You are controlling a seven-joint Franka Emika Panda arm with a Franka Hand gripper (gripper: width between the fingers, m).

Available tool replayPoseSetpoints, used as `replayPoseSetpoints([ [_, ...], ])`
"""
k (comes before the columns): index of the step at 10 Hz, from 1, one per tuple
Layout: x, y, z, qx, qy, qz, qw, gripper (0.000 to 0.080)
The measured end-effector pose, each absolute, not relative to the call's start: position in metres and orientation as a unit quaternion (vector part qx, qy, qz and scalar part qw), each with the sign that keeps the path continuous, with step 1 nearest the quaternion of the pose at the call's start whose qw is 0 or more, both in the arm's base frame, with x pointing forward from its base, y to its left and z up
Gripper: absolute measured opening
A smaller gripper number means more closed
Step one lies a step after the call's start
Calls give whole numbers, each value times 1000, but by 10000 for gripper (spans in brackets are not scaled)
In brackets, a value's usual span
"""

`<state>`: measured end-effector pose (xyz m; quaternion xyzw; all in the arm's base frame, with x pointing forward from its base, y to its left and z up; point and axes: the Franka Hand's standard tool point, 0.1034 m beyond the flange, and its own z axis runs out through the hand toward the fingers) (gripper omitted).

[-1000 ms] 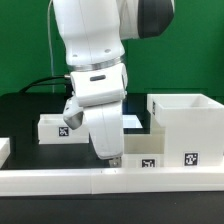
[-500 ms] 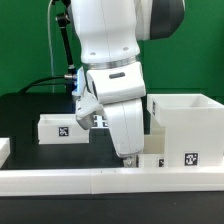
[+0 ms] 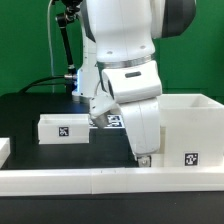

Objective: Assemble drawer

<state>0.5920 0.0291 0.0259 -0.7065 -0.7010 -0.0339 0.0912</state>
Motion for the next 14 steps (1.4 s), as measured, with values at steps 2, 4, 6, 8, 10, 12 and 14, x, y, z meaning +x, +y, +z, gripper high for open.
replayPoseSetpoints([
  [2,591,36,27,-707,-700,-34,94,649],
  [4,590,36,27,-707,-700,-30,98,649],
  [6,590,21,26,-708,-699,-30,96,649],
  [8,593,-3,32,-717,-691,-33,87,649],
  [10,581,-21,44,-728,-681,-39,72,649],
  [12,554,-38,47,-741,-667,-38,63,649],
  [14,526,-46,52,-757,-650,-34,56,649],
])
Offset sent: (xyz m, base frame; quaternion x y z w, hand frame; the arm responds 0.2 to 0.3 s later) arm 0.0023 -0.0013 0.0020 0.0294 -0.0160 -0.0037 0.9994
